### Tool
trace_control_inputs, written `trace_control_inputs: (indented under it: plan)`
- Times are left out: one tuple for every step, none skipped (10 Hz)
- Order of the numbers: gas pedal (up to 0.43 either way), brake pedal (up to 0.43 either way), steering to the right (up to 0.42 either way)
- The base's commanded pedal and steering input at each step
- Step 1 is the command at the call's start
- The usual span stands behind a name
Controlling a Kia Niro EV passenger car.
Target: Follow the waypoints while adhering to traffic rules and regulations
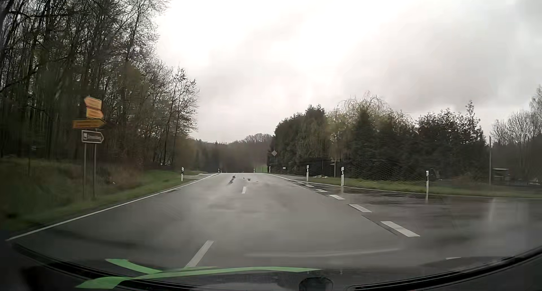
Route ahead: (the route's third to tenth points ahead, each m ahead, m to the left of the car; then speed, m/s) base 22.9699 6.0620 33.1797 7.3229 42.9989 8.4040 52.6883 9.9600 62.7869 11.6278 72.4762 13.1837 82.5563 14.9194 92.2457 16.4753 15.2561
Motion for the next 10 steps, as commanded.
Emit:
trace_control_inputs:
  plan:
    - [0.118,0.000,-0.027]
    - [0.118,0.000,-0.028]
    - [0.110,0.000,-0.030]
    - [0.098,0.000,-0.031]
    - [0.098,0.000,-0.031]
    - [0.098,0.000,-0.031]
    - [0.098,0.000,-0.031]
    - [0.110,0.000,-0.031]
    - [0.118,0.000,-0.030]
    - [0.138,0.000,-0.030]
